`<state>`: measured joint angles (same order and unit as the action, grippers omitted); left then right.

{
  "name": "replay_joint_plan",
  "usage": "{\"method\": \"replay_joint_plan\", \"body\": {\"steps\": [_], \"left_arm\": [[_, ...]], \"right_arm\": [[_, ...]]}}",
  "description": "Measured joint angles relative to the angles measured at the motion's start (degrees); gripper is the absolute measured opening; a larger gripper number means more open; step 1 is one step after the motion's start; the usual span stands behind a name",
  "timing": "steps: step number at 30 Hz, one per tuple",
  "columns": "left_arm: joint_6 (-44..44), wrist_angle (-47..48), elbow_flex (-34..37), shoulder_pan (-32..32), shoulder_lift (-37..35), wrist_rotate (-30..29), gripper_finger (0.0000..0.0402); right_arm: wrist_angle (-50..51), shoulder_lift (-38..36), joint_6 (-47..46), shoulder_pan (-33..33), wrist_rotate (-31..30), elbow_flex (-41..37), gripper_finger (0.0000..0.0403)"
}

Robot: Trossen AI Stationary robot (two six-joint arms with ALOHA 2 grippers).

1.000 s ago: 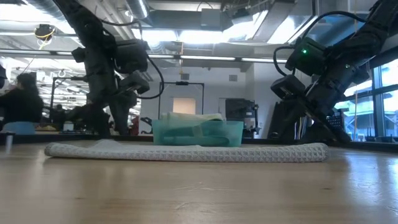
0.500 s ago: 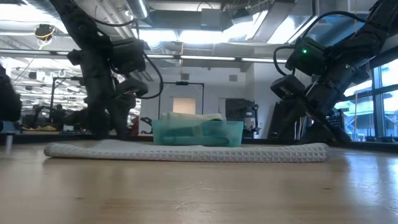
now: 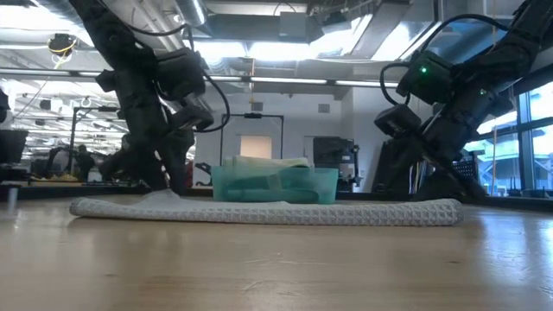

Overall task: Fold microfiber towels
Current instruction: Fold the gray towel

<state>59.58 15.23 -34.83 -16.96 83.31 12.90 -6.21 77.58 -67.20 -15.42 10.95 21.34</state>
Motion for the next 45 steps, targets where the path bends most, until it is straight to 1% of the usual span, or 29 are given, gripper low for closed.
{"method": "replay_joint_plan", "body": {"steps": [5,10,12,18,22,25,29,35,36,41,45], "left_arm": [[0.14,-2.05,0.00,1.63,0.00,0.27,0.0078],[0.27,-3.21,-0.02,3.33,0.00,0.29,0.0022],[0.26,-3.20,-0.02,3.60,0.00,0.31,0.0007],[0.27,-3.13,-0.02,3.64,0.00,0.33,0.0010],[0.27,-3.13,-0.02,3.64,-0.02,0.33,0.0002],[0.27,-3.13,-0.03,3.64,-0.02,0.33,0.0004],[0.00,-3.13,-0.04,3.64,-0.02,0.29,0.0001],[-0.47,-3.09,-0.04,3.64,-0.91,-0.42,0.0001],[-0.58,-3.23,-0.10,3.64,-1.27,-0.63,0.0001],[-0.39,-2.30,-0.11,3.64,-5.73,-3.46,0.0000],[-0.28,1.76,-0.13,3.64,-10.34,-5.47,0.0000]], "right_arm": [[-0.66,0.25,-0.02,-0.04,-2.07,0.00,0.0220],[-5.24,3.64,-0.10,0.25,0.43,0.07,0.0199],[-5.77,4.89,-0.08,0.76,0.55,0.22,0.0191],[-6.69,5.57,-0.15,1.42,1.21,0.22,0.0173],[-7.35,5.62,0.00,1.44,1.55,0.15,0.0163],[-7.62,5.39,0.03,1.46,1.66,0.09,0.0148],[-7.37,4.35,1.30,1.55,2.40,-0.07,0.0106],[-7.82,1.09,5.84,1.53,2.88,-0.04,0.0016],[-8.06,0.52,6.56,1.53,2.95,-0.04,0.0010],[-8.33,-2.52,9.49,1.51,3.37,-0.02,0.0018],[-9.09,-3.32,10.50,1.51,2.86,0.00,0.0008]]}}
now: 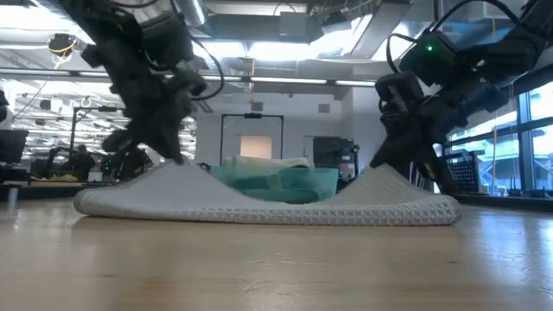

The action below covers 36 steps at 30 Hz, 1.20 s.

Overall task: Fold microfiber towels
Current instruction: Fold the gray towel

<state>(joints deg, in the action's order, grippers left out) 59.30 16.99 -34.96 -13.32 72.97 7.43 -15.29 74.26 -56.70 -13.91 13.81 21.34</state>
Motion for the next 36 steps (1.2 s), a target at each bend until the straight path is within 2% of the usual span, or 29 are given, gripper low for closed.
{"method": "replay_joint_plan", "body": {"steps": [6,10,16,27,32,36], "left_arm": [[-3.06,13.27,0.00,0.00,-4.25,-1.53,0.0000],[-5.25,15.23,0.04,0.00,-4.63,-3.27,0.0000],[-5.90,12.62,0.02,-0.04,-3.53,-5.97,0.0000],[-6.99,8.23,0.02,0.00,1.27,-4.21,0.0001],[-7.13,7.58,0.04,0.00,3.43,-3.59,0.0003],[-7.25,7.41,0.04,0.00,3.89,-3.56,0.0018]], "right_arm": [[-1.67,-0.02,1.83,0.00,-0.61,0.02,0.0015],[-0.73,-0.02,2.42,0.00,-1.50,0.04,0.0009],[1.58,0.25,3.00,-0.02,-2.81,0.07,0.0009],[4.35,0.98,3.15,-0.11,-6.13,0.09,0.0012],[4.47,1.18,3.05,-0.11,-7.99,0.09,0.0032],[4.11,1.18,3.14,-0.11,-8.15,0.09,0.0063]]}}
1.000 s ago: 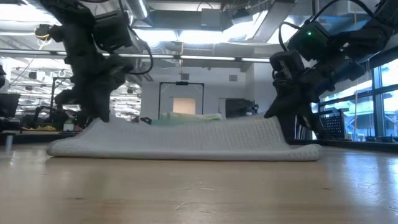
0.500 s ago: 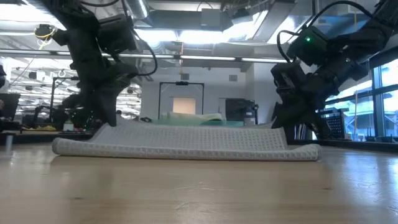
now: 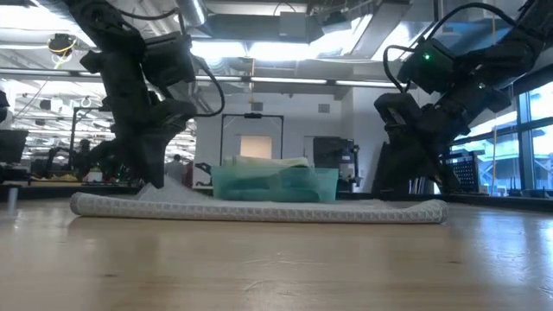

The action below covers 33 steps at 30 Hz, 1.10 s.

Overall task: Fold microfiber towels
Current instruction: Fold the gray towel

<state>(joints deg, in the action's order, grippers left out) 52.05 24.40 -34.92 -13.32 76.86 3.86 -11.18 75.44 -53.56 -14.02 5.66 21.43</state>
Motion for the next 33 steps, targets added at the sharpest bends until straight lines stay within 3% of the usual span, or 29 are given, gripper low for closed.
{"method": "replay_joint_plan", "body": {"steps": [6,9,14,18,22,25,29,33], "left_arm": [[-0.18,0.00,0.00,0.00,0.00,1.44,0.0044],[-0.18,0.00,0.00,0.00,-0.01,4.42,0.0054],[-2.09,1.50,0.04,0.19,-3.06,5.92,0.0058],[-7.54,3.92,0.04,0.17,-8.66,2.94,0.0054],[-9.18,7.69,0.04,0.23,-14.57,0.82,0.0056],[-10.18,8.92,0.04,1.02,-18.48,-1.09,0.0058],[-12.30,7.94,0.04,3.51,-22.30,-2.47,0.0054],[-15.28,5.95,0.04,7.80,-23.14,-5.05,0.0053]], "right_arm": [[-0.09,0.00,-0.59,0.00,1.01,0.00,0.0128],[-0.68,-0.11,-2.11,0.00,6.62,0.00,0.0153],[-0.51,-0.13,0.09,3.53,17.95,0.93,0.0166],[4.17,-0.17,2.57,9.52,18.60,3.41,0.0167],[12.95,-0.17,1.56,15.93,14.81,7.85,0.0167],[21.42,-0.17,8.21,22.30,9.37,13.14,0.0160],[33.10,-0.18,25.42,31.08,-5.58,22.03,0.0141],[36.38,0.78,37.92,36.78,-20.31,25.32,0.0131]]}}
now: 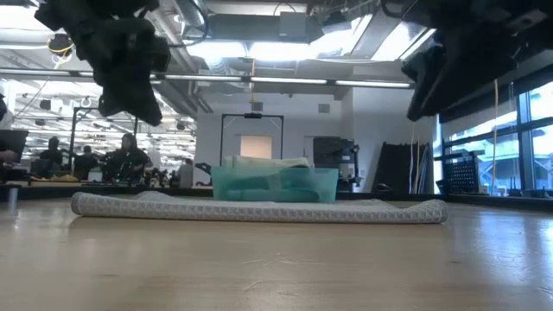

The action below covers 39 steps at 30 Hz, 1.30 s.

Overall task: Fold microfiber towels
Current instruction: Fold the gray towel

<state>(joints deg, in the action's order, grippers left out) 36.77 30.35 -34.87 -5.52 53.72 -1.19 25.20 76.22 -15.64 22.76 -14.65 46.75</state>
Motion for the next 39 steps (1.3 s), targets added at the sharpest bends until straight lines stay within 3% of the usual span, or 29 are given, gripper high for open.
{"method": "replay_joint_plan", "body": {"steps": [7,10,15,21,27,31,35,39], "left_arm": [[-2.73,-8.26,-0.02,9.34,4.04,-2.28,0.0052],[-6.92,-7.78,-0.07,14.42,6.39,-1.79,0.0052],[-6.25,-7.12,-0.04,20.72,9.66,-1.79,0.0057],[-10.33,-6.72,-0.03,27.00,12.08,-1.42,0.0073],[-23.53,-10.80,0.00,31.05,11.91,-4.37,0.0110],[-29.61,-9.43,-0.03,32.62,14.56,-4.08,0.0148],[-30.94,-8.33,0.00,33.13,19.32,-4.57,0.0188],[-27.94,-8.50,0.00,32.57,23.98,-9.59,0.0211]], "right_arm": [[-1.10,6.16,-0.86,1.57,4.18,-0.88,0.0137],[-2.83,8.63,-0.48,1.60,4.23,-0.79,0.0138],[-4.23,12.32,4.26,0.78,4.26,-0.83,0.0138],[-6.12,13.40,2.21,-0.56,4.58,2.79,0.0138],[-7.27,14.26,1.40,-0.72,0.58,10.42,0.0141],[-7.48,17.91,0.82,-1.99,-0.29,13.62,0.0163],[-7.62,22.02,-2.69,-3.09,-0.31,17.01,0.0195],[-7.88,25.59,-3.47,-3.69,-0.33,21.98,0.0213]]}}
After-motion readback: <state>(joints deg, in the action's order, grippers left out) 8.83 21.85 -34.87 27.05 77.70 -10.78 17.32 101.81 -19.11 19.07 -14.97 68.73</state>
